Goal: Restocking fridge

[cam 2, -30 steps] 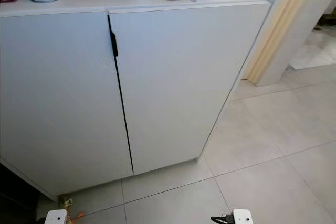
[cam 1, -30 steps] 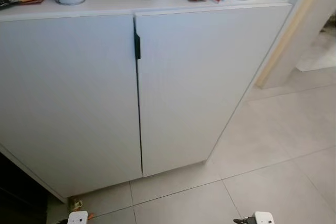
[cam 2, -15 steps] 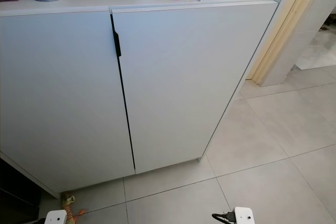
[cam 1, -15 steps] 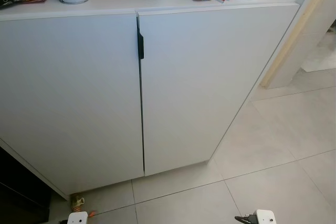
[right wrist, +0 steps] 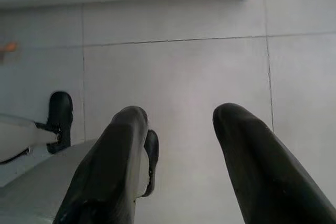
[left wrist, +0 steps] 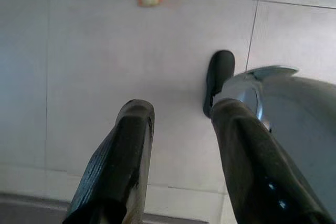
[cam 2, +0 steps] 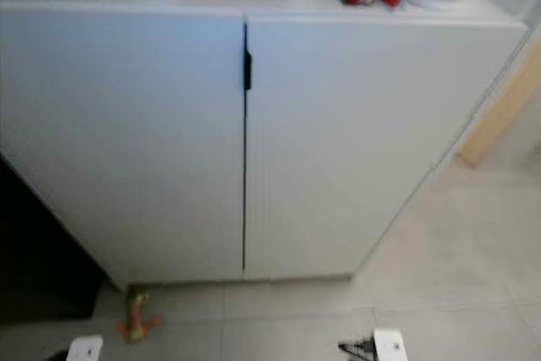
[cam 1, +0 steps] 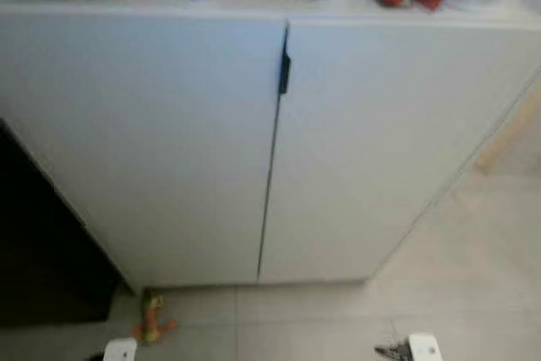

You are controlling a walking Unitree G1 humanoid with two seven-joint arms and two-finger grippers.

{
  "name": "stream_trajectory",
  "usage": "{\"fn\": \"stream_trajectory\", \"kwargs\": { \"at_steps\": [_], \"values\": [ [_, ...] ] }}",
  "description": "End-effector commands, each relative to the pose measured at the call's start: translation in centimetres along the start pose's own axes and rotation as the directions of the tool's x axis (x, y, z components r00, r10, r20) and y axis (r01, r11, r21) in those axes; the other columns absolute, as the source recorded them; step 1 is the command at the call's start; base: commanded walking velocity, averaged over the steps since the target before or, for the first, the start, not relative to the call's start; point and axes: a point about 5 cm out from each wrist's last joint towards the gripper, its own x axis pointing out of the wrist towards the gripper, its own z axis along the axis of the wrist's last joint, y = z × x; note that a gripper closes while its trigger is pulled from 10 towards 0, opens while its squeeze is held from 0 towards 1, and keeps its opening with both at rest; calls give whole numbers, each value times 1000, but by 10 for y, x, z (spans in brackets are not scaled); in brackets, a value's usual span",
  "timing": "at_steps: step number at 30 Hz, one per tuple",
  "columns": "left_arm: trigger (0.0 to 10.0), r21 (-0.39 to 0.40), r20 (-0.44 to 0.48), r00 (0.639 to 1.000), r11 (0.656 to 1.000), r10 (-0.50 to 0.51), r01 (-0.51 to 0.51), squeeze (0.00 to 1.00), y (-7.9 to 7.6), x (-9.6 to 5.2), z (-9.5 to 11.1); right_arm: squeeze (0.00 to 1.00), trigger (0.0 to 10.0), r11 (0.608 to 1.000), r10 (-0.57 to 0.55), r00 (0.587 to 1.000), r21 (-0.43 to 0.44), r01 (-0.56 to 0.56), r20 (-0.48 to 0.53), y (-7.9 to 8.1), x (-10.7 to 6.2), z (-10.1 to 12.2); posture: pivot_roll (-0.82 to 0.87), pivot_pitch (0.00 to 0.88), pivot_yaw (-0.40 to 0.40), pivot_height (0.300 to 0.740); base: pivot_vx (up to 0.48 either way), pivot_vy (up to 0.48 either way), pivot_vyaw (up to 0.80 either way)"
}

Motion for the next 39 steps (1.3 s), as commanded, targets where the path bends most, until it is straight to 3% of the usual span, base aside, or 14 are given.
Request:
{"fn": "stream_trajectory", "kwargs": {
  "at_steps": [1,5,14,39],
  "values": [
    [10000,9,-21,1000,1000,-1,1,0,2,-1,-6,0,10000,1000,-1,1000,5,1,-11,-1,-1,-3,-42,55,-79,740,0,0,800],
    [10000,12,-21,1000,1000,-2,2,0,2,-1,-6,0,10000,1000,0,1000,6,0,-11,0,-1,-3,-41,55,-79,740,0,0,800],
    [10000,8,-29,1000,1000,0,1,0,2,-1,-6,0,10000,999,2,1000,45,-2,0,0,-1,-3,-38,58,-78,740,0,0,0],
    [10000,15,-33,999,1000,-3,4,0,1,-1,-7,0,10000,999,-4,1000,40,4,-1,0,-1,-3,-33,50,-79,740,0,386,0]
  ]
}}
